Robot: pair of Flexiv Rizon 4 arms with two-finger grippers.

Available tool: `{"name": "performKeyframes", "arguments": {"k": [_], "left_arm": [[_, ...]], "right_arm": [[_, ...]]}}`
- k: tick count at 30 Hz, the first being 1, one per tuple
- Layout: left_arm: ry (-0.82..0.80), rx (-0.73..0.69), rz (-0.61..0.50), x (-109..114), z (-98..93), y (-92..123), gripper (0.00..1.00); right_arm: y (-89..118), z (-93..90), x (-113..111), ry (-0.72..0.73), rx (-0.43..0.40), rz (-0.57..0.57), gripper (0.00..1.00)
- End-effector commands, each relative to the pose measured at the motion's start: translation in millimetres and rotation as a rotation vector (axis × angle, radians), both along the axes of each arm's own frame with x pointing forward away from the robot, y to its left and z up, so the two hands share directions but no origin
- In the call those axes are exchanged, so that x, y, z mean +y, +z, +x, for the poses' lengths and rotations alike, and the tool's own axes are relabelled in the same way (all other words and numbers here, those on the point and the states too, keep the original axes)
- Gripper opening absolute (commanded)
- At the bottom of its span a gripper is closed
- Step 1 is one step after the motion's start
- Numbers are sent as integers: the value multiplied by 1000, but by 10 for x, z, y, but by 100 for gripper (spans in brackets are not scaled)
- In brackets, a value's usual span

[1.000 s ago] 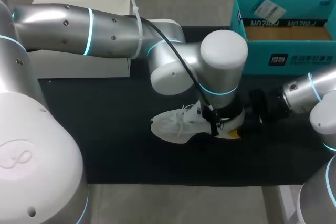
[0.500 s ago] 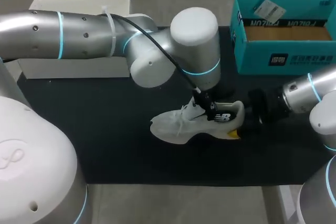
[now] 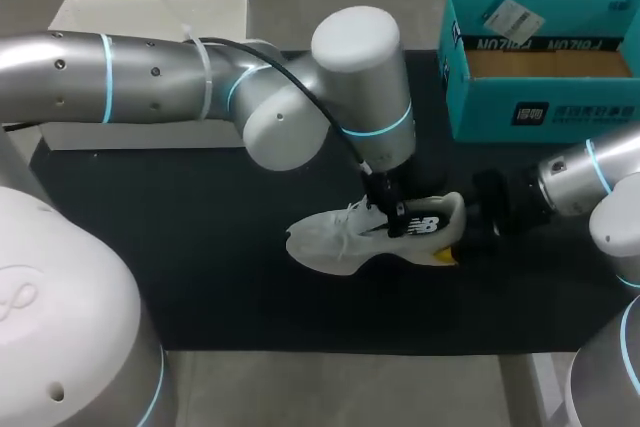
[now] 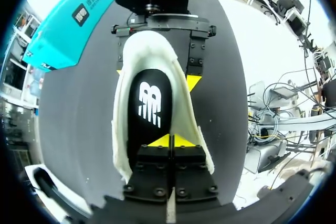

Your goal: Take the shoe out of the shoebox, open the shoe tongue, remove and reinsert the insole, then place the shoe into the shoebox

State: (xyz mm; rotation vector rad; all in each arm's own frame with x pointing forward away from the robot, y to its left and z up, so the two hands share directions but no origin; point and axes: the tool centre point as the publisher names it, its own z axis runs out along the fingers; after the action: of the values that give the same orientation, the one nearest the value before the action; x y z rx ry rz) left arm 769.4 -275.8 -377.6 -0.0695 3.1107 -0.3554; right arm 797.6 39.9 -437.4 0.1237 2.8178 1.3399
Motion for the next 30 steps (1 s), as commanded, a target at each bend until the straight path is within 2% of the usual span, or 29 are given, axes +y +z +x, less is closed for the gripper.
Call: {"name": "performKeyframes", "arguments": {"k": [1, 7, 9, 12, 15, 25, 30], "left_arm": [[-10, 19, 1, -167, 15, -89, 0], [-38, 40, 23, -156, -14, -126, 0], [-40, 34, 31, -118, -20, -169, 16], [-37, 45, 34, -68, -20, -228, 33], [-34, 29, 56, -33, -7, -286, 35], [-7, -48, 93, 8, 95, -436, 32], [-40, -35, 100, -2, 18, -482, 39]], "right_arm": [[-38, -14, 28, -1, -1, -3, 0], [-38, -14, 28, -1, -1, -3, 0], [-38, -14, 28, -1, -1, -3, 0], [-38, -14, 28, -1, -1, -3, 0], [-38, -14, 28, -1, -1, -3, 0], [-38, -14, 28, -1, -1, -3, 0], [-38, -14, 28, -1, -1, -3, 0]]}}
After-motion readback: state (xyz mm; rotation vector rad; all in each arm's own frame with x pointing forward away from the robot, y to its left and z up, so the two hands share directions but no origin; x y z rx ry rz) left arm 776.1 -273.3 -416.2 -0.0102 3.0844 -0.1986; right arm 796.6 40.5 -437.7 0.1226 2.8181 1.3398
